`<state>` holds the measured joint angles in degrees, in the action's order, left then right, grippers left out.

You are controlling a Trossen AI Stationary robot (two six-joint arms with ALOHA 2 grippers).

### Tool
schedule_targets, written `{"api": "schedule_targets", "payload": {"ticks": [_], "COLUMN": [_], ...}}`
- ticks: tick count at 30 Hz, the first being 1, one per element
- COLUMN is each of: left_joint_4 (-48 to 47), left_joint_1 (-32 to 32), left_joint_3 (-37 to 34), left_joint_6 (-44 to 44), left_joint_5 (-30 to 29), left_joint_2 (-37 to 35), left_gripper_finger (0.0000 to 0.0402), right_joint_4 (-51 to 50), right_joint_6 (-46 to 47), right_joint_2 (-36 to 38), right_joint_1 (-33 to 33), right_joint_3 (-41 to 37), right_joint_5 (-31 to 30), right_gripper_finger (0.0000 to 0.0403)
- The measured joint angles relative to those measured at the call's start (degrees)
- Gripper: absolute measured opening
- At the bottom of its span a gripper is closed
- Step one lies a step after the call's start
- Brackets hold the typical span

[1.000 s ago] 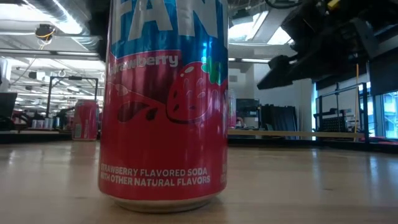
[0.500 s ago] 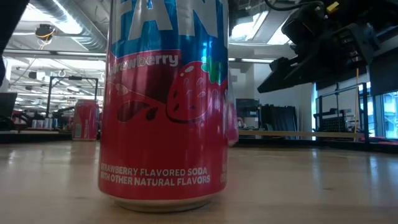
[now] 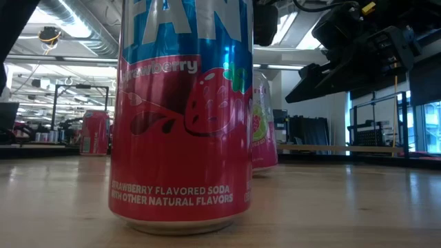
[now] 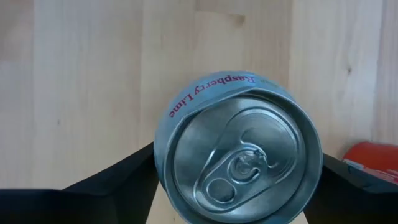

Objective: Place canned beverage on shelf
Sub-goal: Put the pink white soda can on the shelf aligned with the other pink white soda can

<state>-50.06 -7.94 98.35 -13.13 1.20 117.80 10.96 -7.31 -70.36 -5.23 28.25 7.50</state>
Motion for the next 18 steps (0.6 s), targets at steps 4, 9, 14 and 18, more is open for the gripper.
{"api": "schedule_targets", "payload": {"ticks": [4, 9, 14, 18], "left_joint_4": [0.4, 0.3, -0.3, 0.1], "left_joint_1": [0.0, 0.0, -0.4, -1.0], "left_joint_3": [0.1, 0.1, 0.1, 0.1], "left_joint_6": [0.3, 0.2, 0.2, 0.2], "left_joint_5": [0.0, -0.4, -0.7, -1.8], "left_joint_2": [-0.1, -0.3, -1.4, -2.3], "left_gripper_finger": [0.0328, 0.0326, 0.0325, 0.0325], "right_joint_4": [0.0, 0.0, 0.1, 2.1], "right_joint_6": [0.0, 0.0, 0.2, 1.1], "right_joint_2": [0.0, 0.0, 0.0, 0.0], "right_joint_1": [0.0, 0.0, 0.0, 0.0], "right_joint_3": [0.0, 0.0, 0.0, 0.0], "right_joint_5": [0.0, 0.0, 0.0, 0.0], "right_gripper_finger": [0.0339, 0.0340, 0.0340, 0.0340]}}
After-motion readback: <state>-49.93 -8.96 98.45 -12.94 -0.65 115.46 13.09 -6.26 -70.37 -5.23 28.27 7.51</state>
